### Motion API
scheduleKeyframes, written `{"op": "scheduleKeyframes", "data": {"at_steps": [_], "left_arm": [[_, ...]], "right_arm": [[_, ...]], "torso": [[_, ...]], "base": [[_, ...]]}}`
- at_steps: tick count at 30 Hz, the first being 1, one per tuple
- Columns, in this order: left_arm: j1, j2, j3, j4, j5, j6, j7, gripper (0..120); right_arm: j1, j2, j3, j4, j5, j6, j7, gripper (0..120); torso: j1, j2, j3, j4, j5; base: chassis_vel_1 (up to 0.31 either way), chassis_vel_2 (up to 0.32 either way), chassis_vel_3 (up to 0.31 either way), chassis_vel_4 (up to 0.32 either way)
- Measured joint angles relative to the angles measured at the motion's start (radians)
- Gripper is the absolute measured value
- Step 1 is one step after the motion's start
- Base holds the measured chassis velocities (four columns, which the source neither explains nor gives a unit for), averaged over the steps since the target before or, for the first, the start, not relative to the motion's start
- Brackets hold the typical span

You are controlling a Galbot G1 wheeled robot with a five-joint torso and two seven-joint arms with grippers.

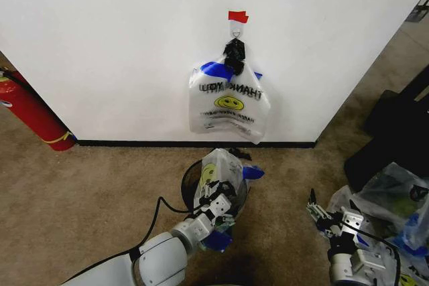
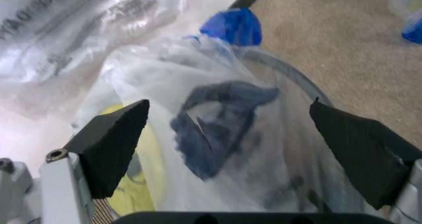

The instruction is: Pick up the garbage bag from the wall and place it over the trash bin.

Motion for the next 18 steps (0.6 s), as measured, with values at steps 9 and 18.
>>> {"op": "scheduleKeyframes", "data": {"at_steps": [9, 18], "left_arm": [[-0.002, -0.004, 0.012, 0.02, 0.014, -0.011, -0.01, 59], [0.007, -0.005, 0.015, 0.028, 0.015, -0.01, -0.014, 30]], "right_arm": [[-0.003, 0.002, -0.005, 0.013, 0.008, -0.007, 0.005, 100], [-0.006, 0.0, -0.01, 0.016, 0.012, -0.008, 0.007, 100]], "torso": [[0.0, 0.0, 0.0, 0.0, -0.0001], [0.0, 0.0, 0.0, -0.0001, -0.0001]], "base": [[0.0, 0.0, 0.0, 0.0], [0.0, 0.0, 0.0, 0.0]]}}
